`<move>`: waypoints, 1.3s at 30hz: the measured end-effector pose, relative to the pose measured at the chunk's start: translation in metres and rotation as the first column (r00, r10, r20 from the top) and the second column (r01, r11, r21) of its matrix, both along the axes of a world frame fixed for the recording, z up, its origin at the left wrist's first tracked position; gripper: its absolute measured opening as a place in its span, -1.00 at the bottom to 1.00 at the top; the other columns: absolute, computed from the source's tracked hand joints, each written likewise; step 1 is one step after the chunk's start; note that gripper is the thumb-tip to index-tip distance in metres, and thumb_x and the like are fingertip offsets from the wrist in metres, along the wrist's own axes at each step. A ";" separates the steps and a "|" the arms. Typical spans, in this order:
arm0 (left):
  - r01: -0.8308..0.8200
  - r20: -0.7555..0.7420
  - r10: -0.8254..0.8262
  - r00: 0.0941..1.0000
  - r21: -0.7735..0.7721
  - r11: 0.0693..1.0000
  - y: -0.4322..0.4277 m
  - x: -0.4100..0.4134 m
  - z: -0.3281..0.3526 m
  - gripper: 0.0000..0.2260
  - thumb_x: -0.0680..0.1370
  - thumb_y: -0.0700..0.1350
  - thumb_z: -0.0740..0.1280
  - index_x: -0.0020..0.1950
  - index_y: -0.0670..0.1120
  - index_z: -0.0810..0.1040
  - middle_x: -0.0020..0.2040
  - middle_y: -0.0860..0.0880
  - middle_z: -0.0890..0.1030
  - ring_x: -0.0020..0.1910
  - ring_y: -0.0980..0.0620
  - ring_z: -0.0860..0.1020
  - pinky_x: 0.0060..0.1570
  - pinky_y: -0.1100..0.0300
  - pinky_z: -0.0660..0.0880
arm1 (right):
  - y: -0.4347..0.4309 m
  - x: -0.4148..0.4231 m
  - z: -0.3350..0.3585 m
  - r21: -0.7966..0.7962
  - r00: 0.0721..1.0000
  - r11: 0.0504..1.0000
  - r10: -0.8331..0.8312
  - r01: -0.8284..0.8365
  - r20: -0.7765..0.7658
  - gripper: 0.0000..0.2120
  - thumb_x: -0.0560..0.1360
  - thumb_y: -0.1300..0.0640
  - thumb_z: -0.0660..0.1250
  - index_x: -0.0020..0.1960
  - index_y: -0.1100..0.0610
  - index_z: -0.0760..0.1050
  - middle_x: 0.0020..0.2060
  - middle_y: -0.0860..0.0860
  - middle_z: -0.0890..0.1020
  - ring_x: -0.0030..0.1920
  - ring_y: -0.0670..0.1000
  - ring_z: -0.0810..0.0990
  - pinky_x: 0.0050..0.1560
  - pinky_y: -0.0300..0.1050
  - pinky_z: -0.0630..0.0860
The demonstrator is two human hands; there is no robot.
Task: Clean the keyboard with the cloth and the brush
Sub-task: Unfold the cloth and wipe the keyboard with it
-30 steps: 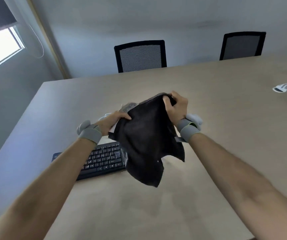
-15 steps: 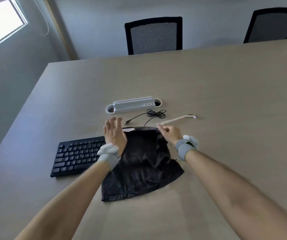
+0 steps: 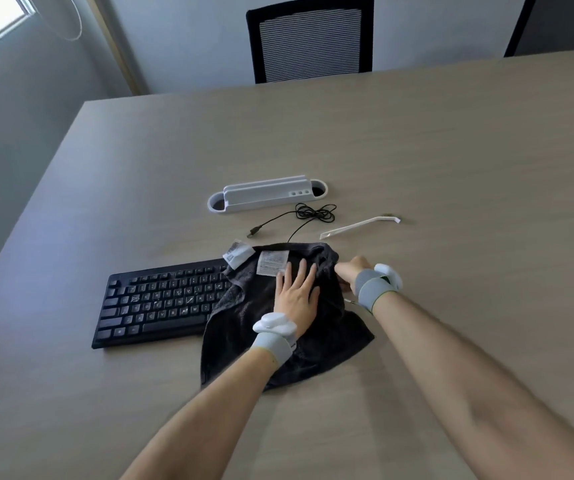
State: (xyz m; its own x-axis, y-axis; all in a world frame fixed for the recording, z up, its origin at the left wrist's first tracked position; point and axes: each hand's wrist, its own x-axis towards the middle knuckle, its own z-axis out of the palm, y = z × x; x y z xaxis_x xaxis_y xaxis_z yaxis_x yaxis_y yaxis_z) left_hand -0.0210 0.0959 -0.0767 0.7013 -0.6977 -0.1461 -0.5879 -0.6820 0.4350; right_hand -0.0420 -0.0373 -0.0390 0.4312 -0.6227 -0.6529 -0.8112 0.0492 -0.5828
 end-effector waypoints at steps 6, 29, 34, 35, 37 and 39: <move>0.059 -0.053 -0.069 0.996 -0.182 0.982 0.004 0.006 -0.001 -0.57 0.63 -0.12 0.08 0.49 -0.09 0.12 0.53 -0.08 0.14 0.53 -0.16 -0.03 0.50 0.06 -0.16 | -0.028 0.025 -0.052 0.217 0.990 0.973 -0.105 0.082 0.097 -0.87 0.43 0.11 0.14 -0.24 0.13 0.38 -0.23 0.07 0.47 -0.27 0.07 0.46 -0.09 -0.06 0.50; -0.369 0.215 0.364 0.906 -0.016 0.929 0.109 0.048 0.010 -0.51 0.54 -0.13 -0.13 0.40 -0.23 0.31 0.49 -0.18 0.23 0.51 -0.12 0.15 0.49 0.01 0.06 | 0.028 0.012 0.004 0.150 0.957 0.969 -0.223 0.196 0.188 -0.63 0.63 0.11 0.07 0.31 0.29 0.43 0.29 0.15 0.51 0.31 0.15 0.45 0.32 -0.08 0.35; -0.471 0.183 0.451 0.873 0.086 0.878 0.152 0.077 0.018 -0.57 0.48 -0.43 0.09 0.36 -0.28 0.29 0.51 -0.22 0.15 0.51 -0.20 0.04 0.52 -0.02 0.01 | 0.028 0.009 0.005 0.127 0.958 0.973 -0.215 0.193 0.189 -0.61 0.63 0.10 0.06 0.32 0.29 0.43 0.25 0.17 0.53 0.20 0.13 0.49 0.22 -0.08 0.40; -0.461 0.202 0.436 0.877 0.100 0.882 0.157 0.078 0.018 -0.57 0.50 -0.39 0.10 0.38 -0.25 0.28 0.52 -0.19 0.14 0.52 -0.19 0.00 0.53 -0.02 -0.05 | 0.029 0.009 0.004 0.126 0.958 0.974 -0.212 0.190 0.191 -0.61 0.64 0.09 0.05 0.31 0.29 0.43 0.21 0.18 0.54 0.13 0.11 0.50 0.19 -0.07 0.41; -0.424 0.228 0.390 0.892 0.129 0.896 0.158 0.076 0.019 -0.58 0.59 -0.16 0.09 0.46 -0.13 0.22 0.54 -0.11 0.11 0.54 -0.12 -0.05 0.52 0.00 -0.16 | 0.031 0.008 0.003 0.111 0.959 0.976 -0.205 0.186 0.197 -0.60 0.64 0.09 0.04 0.31 0.30 0.43 0.20 0.19 0.55 0.19 0.15 0.50 0.25 -0.03 0.40; -0.401 0.151 0.383 0.911 0.107 0.910 0.151 0.070 0.018 -0.52 0.60 0.04 0.09 0.49 -0.08 0.17 0.54 -0.10 0.10 0.54 -0.12 -0.07 0.50 0.02 -0.13 | 0.032 0.007 0.003 0.100 0.959 0.976 -0.210 0.194 0.192 -0.60 0.64 0.08 0.03 0.32 0.29 0.42 0.27 0.19 0.52 0.29 0.19 0.46 0.29 -0.02 0.38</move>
